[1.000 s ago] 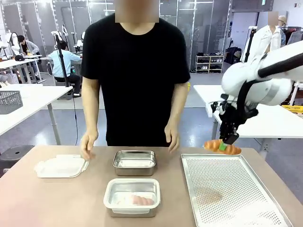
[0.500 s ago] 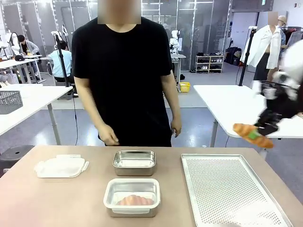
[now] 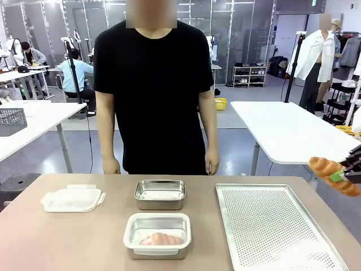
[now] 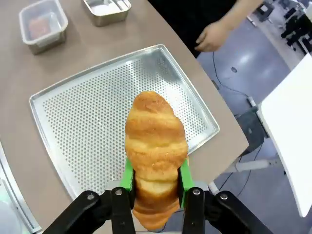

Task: Place the bread into the airtight container.
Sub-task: Pick up a Butter Roll and place it into an empty Airtight Container.

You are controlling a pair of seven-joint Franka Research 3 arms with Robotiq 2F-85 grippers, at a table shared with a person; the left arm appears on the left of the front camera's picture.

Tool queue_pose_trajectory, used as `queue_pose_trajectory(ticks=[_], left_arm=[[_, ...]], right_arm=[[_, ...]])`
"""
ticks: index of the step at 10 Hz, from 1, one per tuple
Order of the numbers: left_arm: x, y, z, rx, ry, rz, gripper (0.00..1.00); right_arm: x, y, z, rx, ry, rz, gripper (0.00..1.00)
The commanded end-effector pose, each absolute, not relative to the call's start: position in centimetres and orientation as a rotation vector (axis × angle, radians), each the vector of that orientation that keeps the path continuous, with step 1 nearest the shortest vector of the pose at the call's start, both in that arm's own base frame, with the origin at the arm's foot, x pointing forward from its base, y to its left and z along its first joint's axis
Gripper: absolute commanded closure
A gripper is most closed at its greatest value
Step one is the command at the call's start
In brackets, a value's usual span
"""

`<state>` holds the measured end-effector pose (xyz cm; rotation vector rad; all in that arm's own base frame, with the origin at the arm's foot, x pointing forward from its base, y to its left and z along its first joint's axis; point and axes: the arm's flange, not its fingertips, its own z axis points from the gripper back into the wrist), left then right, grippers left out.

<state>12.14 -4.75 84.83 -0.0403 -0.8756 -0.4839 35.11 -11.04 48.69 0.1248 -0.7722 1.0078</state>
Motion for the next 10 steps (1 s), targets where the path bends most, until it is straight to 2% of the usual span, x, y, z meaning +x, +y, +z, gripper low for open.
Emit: queue_pose_trajectory(ticks=[1, 7, 10], left_arm=[[11.5, -4.8, 85.1, -0.038, -0.886, -0.487, 0.0], [11.5, -4.8, 85.1, -0.038, -0.886, -0.487, 0.0], [11.5, -4.8, 85.1, -0.038, -0.886, -0.487, 0.0]], right_arm=[[38.4, -7.9, 49.3, 0.102, -0.727, 1.102, 0.58], [46.2, 6.4, 55.5, -0.067, -0.518, 1.427, 0.58], [50.0, 15.8, 55.7, -0.013, -0.476, 1.444, 0.58]])
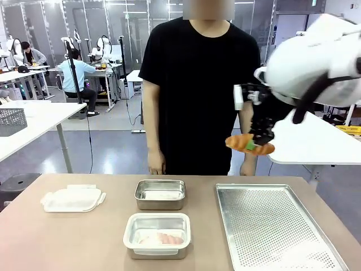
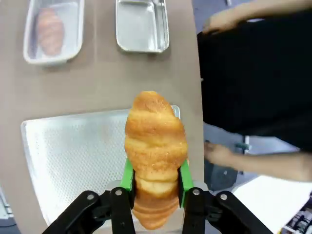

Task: Place the bread into the airtight container.
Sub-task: Pick up a Butter Roll and place it into an empty Airtight Container.

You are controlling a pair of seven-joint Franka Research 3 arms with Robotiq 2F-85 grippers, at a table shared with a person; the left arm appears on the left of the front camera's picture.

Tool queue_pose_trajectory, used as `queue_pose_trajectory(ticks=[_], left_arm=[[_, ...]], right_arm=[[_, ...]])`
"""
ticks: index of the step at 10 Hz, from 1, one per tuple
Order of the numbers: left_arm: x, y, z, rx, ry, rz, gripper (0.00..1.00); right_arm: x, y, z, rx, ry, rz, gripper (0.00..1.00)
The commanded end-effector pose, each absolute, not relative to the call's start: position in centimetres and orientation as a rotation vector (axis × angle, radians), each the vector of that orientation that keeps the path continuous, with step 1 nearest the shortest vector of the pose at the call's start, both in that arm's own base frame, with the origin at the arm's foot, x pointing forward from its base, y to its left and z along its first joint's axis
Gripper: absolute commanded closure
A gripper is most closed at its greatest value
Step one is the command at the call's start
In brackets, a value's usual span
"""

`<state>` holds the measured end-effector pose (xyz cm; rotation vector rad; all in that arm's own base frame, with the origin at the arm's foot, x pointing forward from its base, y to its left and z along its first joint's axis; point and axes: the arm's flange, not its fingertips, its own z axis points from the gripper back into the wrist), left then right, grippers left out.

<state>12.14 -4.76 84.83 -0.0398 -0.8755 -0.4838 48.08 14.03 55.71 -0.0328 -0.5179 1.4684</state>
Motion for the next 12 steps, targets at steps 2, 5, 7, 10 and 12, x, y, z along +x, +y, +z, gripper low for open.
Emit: queue_pose_trajectory(ticks=[2, 5, 7, 10, 12], left_arm=[[11.5, -4.8, 85.1, -0.038, -0.886, -0.487, 0.0], [11.5, -4.8, 85.1, -0.038, -0.886, -0.487, 0.0], [11.5, -4.8, 85.1, -0.038, -0.886, -0.487, 0.0], [11.5, -4.8, 85.1, -0.038, -0.886, -0.487, 0.0], [11.5, -4.8, 85.1, -0.038, -0.886, -0.487, 0.0]], right_arm=[[51.5, 22.5, 54.0, -0.032, -0.436, 1.456, 0.58], [52.0, 31.1, 50.6, -0.138, -0.395, 1.525, 0.58], [53.6, 34.7, 48.1, -0.147, -0.39, 1.54, 0.58], [56.0, 39.9, 43.8, -0.132, -0.331, 1.56, 0.58], [57.1, 41.9, 41.3, -0.13, -0.283, 1.549, 0.58]])
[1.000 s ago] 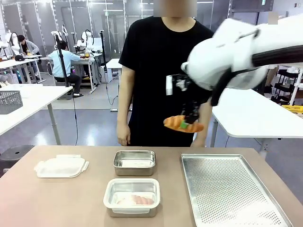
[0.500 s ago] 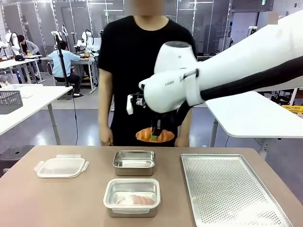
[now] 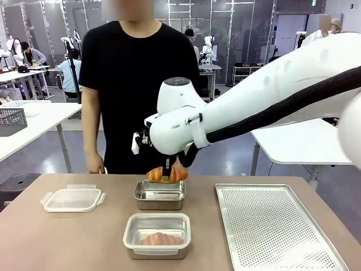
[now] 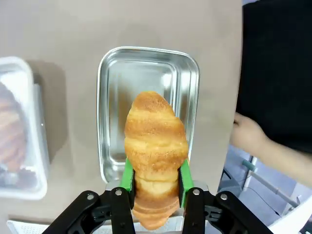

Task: Place the bread into the airtight container.
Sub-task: Pick up a Butter Roll and place it into an empty Airtight Container.

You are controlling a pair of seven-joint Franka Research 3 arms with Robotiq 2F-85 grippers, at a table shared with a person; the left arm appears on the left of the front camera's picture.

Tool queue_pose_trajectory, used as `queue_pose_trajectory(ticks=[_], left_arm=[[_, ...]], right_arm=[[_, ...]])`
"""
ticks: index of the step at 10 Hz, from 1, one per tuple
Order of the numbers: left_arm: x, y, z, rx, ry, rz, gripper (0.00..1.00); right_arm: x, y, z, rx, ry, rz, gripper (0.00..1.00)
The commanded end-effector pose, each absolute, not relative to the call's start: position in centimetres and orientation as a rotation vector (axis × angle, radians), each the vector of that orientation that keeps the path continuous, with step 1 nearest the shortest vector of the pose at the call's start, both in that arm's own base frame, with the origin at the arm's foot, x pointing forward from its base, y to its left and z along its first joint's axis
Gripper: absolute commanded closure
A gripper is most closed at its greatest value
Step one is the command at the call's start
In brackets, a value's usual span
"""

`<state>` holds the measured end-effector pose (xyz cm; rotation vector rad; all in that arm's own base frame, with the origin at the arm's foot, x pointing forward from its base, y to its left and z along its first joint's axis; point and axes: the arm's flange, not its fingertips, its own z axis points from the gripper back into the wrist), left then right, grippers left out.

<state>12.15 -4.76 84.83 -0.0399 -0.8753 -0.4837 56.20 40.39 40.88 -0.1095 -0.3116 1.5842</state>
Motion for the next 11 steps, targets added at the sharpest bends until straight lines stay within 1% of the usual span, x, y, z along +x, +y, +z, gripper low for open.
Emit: queue_pose_trajectory(ticks=[1, 7, 8, 9, 10, 11], left_arm=[[11.5, -4.8, 85.1, -0.038, -0.886, -0.487, 0.0], [11.5, -4.8, 85.1, -0.038, -0.886, -0.487, 0.0], [11.5, -4.8, 85.1, -0.038, -0.886, -0.487, 0.0], [11.5, -4.8, 85.1, -0.038, -0.886, -0.487, 0.0], [11.5, -4.8, 85.1, -0.038, -0.886, -0.487, 0.0], [11.5, -4.8, 85.1, -0.038, -0.886, -0.487, 0.0]], right_arm=[[57.6, 42.6, 40.3, -0.125, -0.269, 1.545, 0.58], [59.5, 43.4, 36.2, -0.076, -0.235, 1.513, 0.58], [59.7, 43.2, 35.9, -0.076, -0.225, 1.505, 0.53], [60.0, 43.1, 35.7, -0.077, -0.222, 1.487, 0.41], [60.0, 42.9, 35.7, -0.08, -0.217, 1.484, 0.32], [60.1, 42.7, 35.9, -0.079, -0.213, 1.482, 0.16]])
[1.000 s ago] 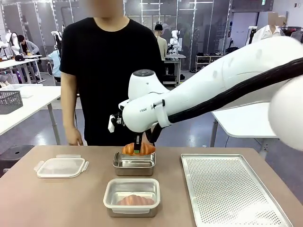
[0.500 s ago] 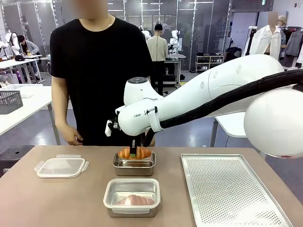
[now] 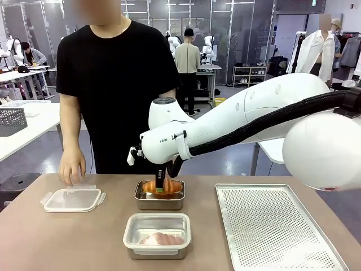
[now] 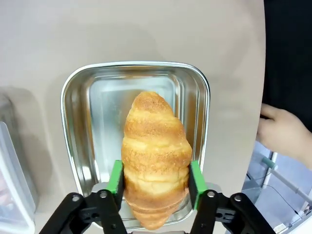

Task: Place the bread into the airtight container.
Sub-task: Pick up a Butter Roll and place it into an empty Airtight Container.

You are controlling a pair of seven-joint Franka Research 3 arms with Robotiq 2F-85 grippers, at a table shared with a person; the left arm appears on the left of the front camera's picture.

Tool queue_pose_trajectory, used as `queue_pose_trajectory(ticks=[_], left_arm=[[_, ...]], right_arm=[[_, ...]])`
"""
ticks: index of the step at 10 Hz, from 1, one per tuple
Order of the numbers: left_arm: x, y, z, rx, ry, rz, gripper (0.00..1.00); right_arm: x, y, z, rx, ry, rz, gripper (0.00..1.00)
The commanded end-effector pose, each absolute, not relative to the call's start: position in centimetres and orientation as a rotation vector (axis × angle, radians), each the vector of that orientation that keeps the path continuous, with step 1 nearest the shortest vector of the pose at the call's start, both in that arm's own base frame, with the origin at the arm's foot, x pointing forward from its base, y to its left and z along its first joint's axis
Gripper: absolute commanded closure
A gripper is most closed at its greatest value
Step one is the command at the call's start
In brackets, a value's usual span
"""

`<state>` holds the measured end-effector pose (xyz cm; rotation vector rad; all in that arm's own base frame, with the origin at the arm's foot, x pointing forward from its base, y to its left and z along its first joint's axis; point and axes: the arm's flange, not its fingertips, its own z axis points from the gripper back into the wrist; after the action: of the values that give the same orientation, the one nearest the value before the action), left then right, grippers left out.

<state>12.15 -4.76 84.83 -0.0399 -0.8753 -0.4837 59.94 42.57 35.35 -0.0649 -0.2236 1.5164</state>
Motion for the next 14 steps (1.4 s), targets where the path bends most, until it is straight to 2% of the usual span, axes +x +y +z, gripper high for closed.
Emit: queue_pose_trajectory(ticks=[1, 2, 14], left_arm=[[11.5, -4.82, 85.08, -0.038, -0.886, -0.487, 0.0], [11.5, -4.82, 85.08, -0.038, -0.886, -0.487, 0.0], [11.5, -4.82, 85.08, -0.038, -0.886, -0.487, 0.0]], right_arm=[[60.01, 42.65, 35.98, -0.081, -0.205, 1.487, 0.05], [60.03, 42.55, 35.98, -0.076, -0.196, 1.483, 0.0], [60.17, 42.46, 36.13, -0.064, -0.208, 1.509, 0.0]])
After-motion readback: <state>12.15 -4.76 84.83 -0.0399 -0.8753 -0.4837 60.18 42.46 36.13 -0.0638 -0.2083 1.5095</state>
